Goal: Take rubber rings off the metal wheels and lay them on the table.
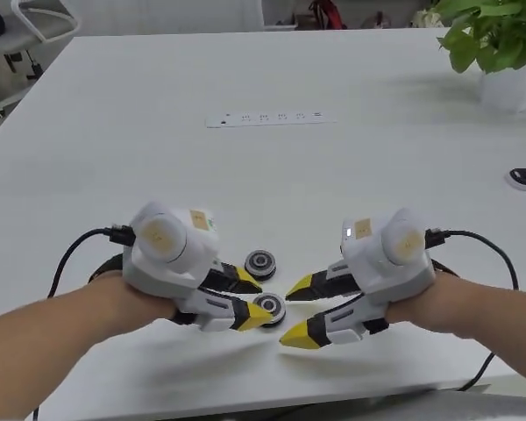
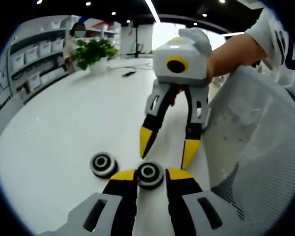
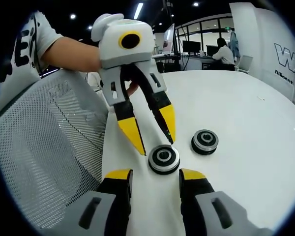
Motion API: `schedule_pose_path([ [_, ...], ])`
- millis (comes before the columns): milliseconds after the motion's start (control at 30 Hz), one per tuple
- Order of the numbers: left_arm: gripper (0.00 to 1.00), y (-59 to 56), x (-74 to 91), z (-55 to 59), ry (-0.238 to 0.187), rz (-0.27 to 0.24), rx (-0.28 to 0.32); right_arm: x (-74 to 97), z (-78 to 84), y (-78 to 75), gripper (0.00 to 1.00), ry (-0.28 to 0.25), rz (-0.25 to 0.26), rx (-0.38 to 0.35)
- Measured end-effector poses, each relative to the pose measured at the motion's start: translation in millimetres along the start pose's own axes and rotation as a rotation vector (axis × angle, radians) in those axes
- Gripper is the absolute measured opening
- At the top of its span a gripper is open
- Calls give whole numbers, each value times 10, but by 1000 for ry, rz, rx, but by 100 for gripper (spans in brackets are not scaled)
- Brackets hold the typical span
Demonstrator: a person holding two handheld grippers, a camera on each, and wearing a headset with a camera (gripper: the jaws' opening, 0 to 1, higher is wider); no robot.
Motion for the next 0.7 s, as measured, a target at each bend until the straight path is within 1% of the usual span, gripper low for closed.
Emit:
schedule_pose_path([
  [100, 22, -9, -22, 23, 5, -7, 0, -1, -1, -1, 35, -3, 1, -2],
  [200, 20, -16, -36, 53, 21, -20, -23, -2, 3, 7, 35, -5, 1, -11],
  [267, 19, -28, -45, 65, 23, -19, -22, -4, 14, 8, 35, -3, 1, -9],
  [533, 16, -13, -66, 69, 15, -40, -41, -7, 27, 18, 35, -2, 3, -7],
  [600, 16, -12, -75, 71, 9, -44, -38, -11, 23, 7, 35, -5, 11, -5],
  [700, 15, -10, -76, 76, 3, -52, -51, -23, 13, -14, 34, -18, 33, 0],
])
Point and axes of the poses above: the centre of the closed fingertips' face, and the gripper's own axes: x roughly backward along the fingers, y roughly to its left, z roughly out of its underside, the point moved 5 cm from there along x, roughly backward along the fingers, and after that the axes turned 15 degrees about -y, right-handed, at the moved point
